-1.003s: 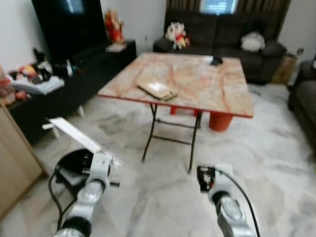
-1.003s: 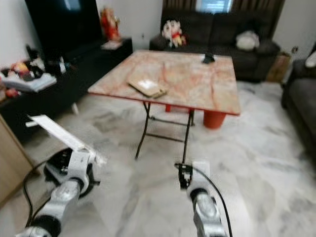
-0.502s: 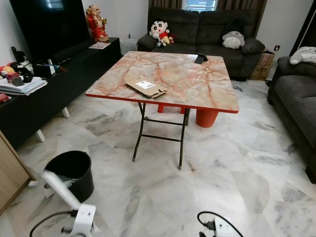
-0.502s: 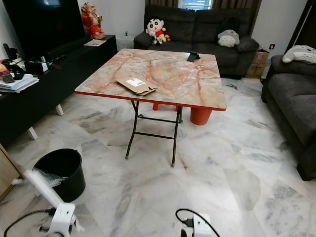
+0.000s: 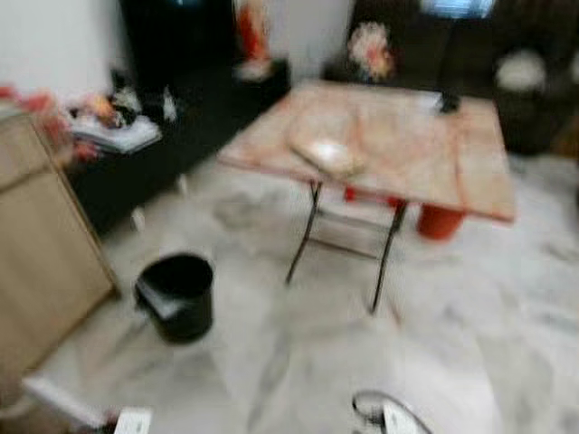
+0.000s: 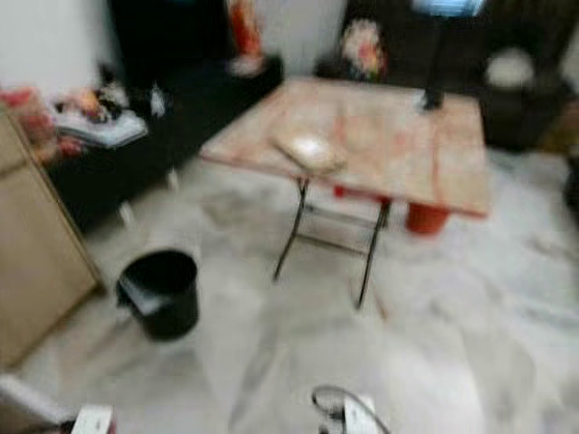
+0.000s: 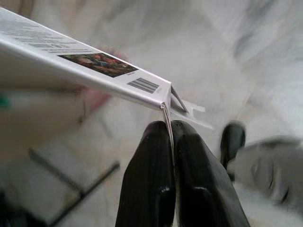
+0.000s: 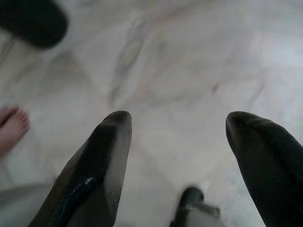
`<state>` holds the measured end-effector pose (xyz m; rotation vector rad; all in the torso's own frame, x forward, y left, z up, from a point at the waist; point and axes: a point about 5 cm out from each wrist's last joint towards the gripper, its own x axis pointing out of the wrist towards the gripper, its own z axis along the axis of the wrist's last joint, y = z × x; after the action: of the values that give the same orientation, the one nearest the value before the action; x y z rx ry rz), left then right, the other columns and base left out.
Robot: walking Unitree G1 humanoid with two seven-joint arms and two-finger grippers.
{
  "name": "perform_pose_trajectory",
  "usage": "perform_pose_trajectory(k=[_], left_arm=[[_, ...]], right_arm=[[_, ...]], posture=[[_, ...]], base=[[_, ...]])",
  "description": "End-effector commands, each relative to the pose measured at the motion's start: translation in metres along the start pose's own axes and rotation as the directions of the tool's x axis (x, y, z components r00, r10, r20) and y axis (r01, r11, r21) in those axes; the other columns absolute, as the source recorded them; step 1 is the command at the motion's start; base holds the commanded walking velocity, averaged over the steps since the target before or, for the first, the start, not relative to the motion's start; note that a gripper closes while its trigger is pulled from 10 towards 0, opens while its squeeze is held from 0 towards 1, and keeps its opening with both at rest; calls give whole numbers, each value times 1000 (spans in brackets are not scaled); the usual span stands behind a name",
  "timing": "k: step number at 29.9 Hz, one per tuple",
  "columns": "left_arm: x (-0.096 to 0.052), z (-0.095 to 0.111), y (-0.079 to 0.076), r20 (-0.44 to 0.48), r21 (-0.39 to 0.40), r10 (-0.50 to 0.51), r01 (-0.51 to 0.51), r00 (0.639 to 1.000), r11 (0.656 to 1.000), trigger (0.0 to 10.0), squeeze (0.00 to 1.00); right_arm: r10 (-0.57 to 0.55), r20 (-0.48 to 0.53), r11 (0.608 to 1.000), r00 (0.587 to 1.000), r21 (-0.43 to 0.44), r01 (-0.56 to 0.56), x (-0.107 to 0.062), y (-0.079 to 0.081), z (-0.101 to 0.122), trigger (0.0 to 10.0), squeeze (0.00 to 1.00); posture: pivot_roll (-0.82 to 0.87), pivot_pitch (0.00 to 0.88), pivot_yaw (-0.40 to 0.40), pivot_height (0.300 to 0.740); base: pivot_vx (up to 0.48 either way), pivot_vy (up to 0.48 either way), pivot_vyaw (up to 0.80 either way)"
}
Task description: Picking trash to rubbish bin
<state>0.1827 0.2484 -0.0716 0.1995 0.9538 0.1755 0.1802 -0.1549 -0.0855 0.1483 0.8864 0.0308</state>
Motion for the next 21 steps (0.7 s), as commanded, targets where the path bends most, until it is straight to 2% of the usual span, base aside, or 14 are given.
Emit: perform_pose_trajectory(k=[1, 9, 15, 21], left_arm=[[1, 8, -12, 26, 9, -29, 29, 999, 1000, 10000, 0], [1, 8, -17, 27, 16, -41, 40, 999, 999, 10000, 0], [1, 7, -17, 25, 17, -44, 43, 999, 999, 10000, 0], [0, 4, -17, 22, 20, -45, 45, 999, 999, 10000, 0]], right_arm=[[-41, -29, 999, 999, 19, 42, -4, -14, -9, 10000, 0], [-44, -29, 998, 999, 38, 45, -5, -13, -11, 10000, 0], [-57, -6, 998, 998, 8, 57, -5, -15, -8, 10000, 0], [-65, -8, 998, 998, 2, 65, -5, -15, -9, 10000, 0]], posture=[[105, 12, -11, 740], [104, 16, -13, 740], [106, 11, -10, 740], [110, 0, -4, 740]], base=[[439, 0, 0], [436, 0, 0], [433, 0, 0], [434, 0, 800]])
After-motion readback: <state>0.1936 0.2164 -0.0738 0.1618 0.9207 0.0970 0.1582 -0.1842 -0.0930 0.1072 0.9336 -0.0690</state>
